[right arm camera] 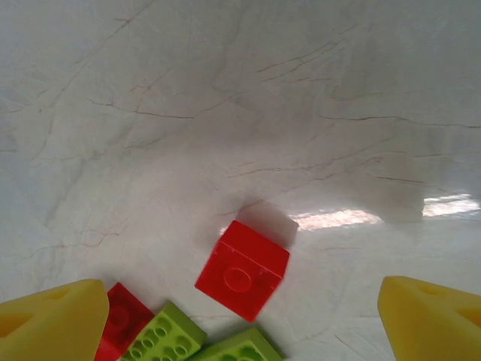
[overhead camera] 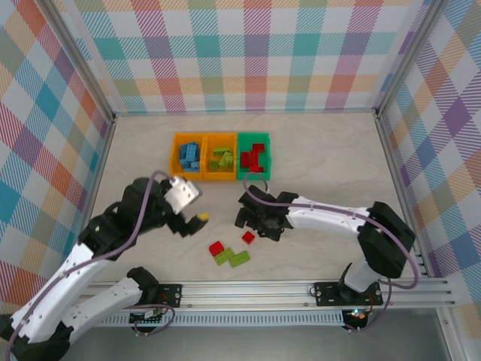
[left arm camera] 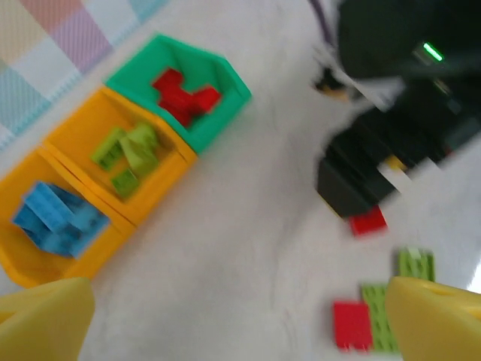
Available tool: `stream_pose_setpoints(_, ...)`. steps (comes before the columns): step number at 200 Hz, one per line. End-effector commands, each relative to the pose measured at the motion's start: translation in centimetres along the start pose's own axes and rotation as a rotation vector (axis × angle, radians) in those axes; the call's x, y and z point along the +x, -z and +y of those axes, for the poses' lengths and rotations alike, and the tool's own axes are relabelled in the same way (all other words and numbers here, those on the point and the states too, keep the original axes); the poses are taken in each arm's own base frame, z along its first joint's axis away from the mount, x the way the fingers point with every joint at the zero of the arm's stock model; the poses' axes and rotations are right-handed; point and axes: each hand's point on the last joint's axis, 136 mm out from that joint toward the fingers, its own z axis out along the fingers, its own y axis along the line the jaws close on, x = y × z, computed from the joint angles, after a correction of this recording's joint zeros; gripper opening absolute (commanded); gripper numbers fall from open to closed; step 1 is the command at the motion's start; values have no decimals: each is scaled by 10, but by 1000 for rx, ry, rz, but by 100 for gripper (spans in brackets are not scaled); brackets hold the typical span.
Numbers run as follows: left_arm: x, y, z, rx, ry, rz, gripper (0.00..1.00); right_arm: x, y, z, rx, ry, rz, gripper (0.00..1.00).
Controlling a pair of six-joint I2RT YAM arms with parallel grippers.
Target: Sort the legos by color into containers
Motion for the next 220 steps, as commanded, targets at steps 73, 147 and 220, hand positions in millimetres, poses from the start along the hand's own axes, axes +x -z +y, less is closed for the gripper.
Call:
stream_pose_setpoints(73, 57, -8, -45, 161, -264, 15, 100, 25, -41, 3, 93, -104, 116, 61)
stream_pose_setpoints(147, 55, -15, -33, 79, -249, -2, 100, 1, -15, 1, 54, -65, -20, 37)
stream_pose_setpoints(220, 54, -17, -21, -25, -230, -70, 100, -149, 61, 45, -29, 238, -474, 28)
